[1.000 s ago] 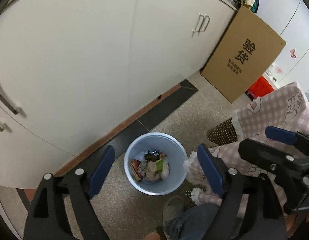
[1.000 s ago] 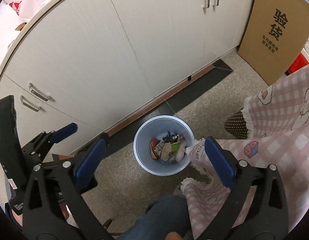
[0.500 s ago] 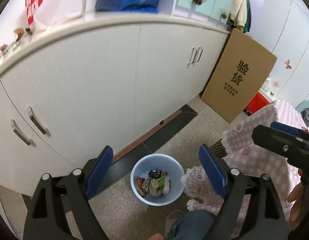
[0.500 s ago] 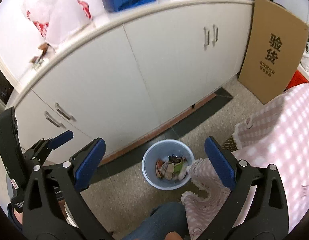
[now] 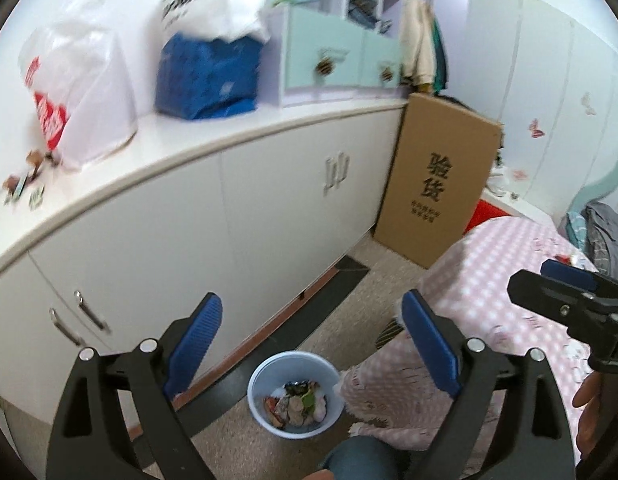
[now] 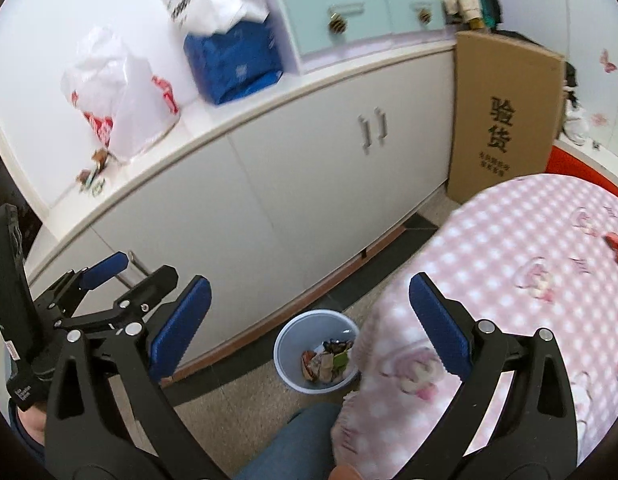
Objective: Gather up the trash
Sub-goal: 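Move both tools back over the table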
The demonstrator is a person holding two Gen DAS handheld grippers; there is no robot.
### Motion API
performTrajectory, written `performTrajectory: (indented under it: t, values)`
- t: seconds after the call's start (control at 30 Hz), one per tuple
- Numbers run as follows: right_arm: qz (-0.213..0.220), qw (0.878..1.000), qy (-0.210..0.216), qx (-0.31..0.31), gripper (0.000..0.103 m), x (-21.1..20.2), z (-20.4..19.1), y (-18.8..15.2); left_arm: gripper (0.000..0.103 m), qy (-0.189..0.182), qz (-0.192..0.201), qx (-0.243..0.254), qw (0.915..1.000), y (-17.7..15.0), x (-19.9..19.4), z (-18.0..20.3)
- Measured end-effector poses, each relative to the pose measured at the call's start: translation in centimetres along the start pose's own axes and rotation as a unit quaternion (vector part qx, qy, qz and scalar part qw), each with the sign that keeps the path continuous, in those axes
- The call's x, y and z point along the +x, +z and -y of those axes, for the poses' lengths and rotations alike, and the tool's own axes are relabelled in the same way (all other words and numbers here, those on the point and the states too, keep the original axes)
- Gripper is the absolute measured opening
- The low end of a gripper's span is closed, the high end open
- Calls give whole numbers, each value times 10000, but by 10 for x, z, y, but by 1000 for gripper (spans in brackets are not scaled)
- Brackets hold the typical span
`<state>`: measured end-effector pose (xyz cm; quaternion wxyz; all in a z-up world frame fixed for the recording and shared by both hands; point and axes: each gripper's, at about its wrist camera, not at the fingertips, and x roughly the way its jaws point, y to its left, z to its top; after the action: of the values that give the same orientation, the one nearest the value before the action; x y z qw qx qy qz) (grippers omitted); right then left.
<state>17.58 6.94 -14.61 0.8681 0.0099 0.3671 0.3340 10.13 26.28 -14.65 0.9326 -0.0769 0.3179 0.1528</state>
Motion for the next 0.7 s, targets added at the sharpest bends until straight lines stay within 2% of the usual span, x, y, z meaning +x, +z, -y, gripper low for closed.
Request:
performTrajectory:
  t: [0.3,0.4,0.53,0.7]
  values:
    - [667,9953,-471,514,97,-85,64,-12,93,-372,363,557,9971,13,-36,79]
    - [903,9908,-712,710,97,-115,90,-22,94,-622,462,775,9940,15,-45,114]
    - [1167,9799,-1263,1011,97,-150,131,-36,94,-996,443,1047,9885,15,-44,156]
    - [1250,9632,-1881,1461,97,-176,189,-48,94,-1393,387,1392,9797,13,-32,209]
